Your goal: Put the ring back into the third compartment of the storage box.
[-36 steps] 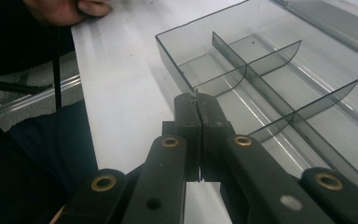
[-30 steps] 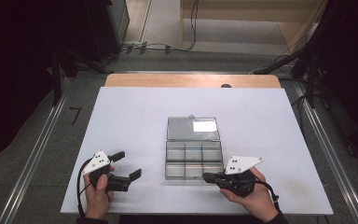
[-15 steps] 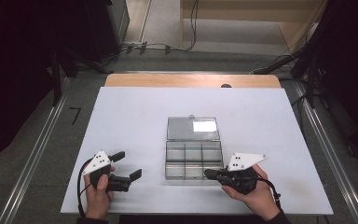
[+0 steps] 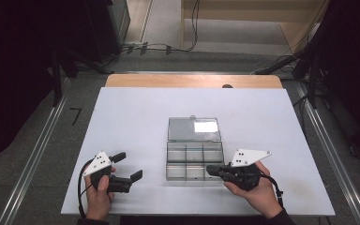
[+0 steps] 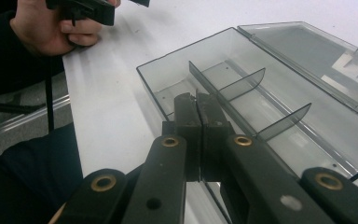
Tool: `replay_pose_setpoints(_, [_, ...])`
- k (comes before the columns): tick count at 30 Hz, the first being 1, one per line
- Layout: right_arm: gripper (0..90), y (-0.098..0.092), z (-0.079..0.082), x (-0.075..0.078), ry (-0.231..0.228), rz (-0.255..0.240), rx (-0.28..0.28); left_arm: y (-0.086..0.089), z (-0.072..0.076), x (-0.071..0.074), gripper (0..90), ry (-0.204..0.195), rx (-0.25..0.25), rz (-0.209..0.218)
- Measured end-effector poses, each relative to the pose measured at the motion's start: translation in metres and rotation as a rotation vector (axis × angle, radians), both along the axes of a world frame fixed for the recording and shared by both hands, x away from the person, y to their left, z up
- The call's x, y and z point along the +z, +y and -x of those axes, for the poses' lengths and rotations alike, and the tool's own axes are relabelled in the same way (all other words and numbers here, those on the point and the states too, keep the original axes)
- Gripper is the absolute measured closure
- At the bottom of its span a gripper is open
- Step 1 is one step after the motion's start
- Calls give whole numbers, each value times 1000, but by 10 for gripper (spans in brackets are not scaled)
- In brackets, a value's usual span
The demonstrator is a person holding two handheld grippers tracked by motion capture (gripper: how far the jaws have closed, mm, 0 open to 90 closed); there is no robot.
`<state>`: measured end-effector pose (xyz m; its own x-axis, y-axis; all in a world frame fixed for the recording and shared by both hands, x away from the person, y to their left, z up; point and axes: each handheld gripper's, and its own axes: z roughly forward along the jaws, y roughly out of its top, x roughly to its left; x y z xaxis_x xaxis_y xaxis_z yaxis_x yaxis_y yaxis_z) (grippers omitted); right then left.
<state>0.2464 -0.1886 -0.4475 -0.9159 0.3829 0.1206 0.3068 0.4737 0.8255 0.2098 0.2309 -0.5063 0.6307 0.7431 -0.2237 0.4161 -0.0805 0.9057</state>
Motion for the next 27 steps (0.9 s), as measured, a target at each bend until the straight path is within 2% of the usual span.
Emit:
replay_pose_setpoints(15, [870,5,-8,3,2,-2,-4,0,0,0,0,-2,6,6])
replay_pose_setpoints(27, [870,8,-24,8,6,-7,-12,0,1,0,0,-2,8,5])
